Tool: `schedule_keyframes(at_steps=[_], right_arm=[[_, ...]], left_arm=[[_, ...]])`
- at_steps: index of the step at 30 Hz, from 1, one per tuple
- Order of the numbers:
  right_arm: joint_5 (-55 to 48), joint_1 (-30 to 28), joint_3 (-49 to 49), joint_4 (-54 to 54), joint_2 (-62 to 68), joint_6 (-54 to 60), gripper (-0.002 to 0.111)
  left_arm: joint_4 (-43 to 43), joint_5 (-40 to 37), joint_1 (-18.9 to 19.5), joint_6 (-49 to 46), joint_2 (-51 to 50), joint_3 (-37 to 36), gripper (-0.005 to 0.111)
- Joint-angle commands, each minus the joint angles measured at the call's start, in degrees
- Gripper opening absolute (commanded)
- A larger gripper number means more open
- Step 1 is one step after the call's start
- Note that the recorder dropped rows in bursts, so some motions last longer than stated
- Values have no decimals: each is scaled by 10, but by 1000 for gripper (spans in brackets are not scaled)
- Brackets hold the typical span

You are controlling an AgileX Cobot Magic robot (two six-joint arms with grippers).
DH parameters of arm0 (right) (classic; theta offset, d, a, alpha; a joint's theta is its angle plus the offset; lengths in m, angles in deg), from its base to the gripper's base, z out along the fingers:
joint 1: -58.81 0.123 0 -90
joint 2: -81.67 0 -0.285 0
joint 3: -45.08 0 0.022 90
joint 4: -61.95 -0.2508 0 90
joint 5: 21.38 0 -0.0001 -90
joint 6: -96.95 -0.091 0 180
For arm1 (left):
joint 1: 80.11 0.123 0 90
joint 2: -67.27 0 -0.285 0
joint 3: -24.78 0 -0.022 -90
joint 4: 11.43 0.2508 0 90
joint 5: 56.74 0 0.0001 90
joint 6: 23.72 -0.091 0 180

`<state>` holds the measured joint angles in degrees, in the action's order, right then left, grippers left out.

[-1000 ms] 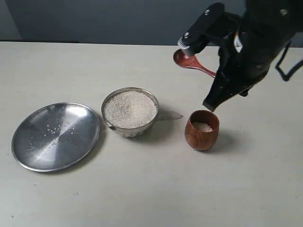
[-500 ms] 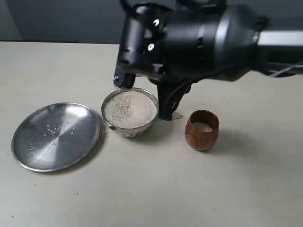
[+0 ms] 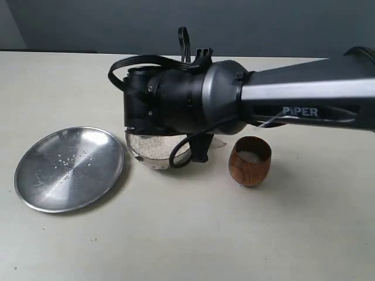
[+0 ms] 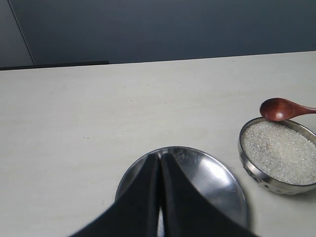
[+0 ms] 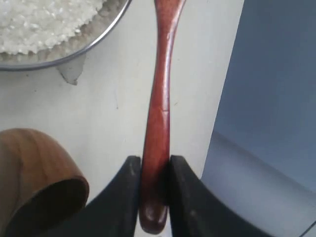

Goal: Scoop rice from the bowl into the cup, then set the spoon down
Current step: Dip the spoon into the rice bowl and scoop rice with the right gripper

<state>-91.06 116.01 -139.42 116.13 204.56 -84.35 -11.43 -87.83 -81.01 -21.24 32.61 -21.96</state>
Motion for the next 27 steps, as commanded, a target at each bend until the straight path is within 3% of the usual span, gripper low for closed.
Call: schedule_keyframes(at_steps=[1, 11, 27], right_arm=[[-3, 2, -3, 8, 7, -4, -1], [-3, 12, -3, 3, 46, -24, -1], [-3, 16, -3, -168, -5, -36, -1]], left_arm=[[-3, 3, -4, 0, -2, 3, 0], [-3, 3, -4, 0, -2, 3, 0], [-3, 3, -4, 0, -2, 3, 0]])
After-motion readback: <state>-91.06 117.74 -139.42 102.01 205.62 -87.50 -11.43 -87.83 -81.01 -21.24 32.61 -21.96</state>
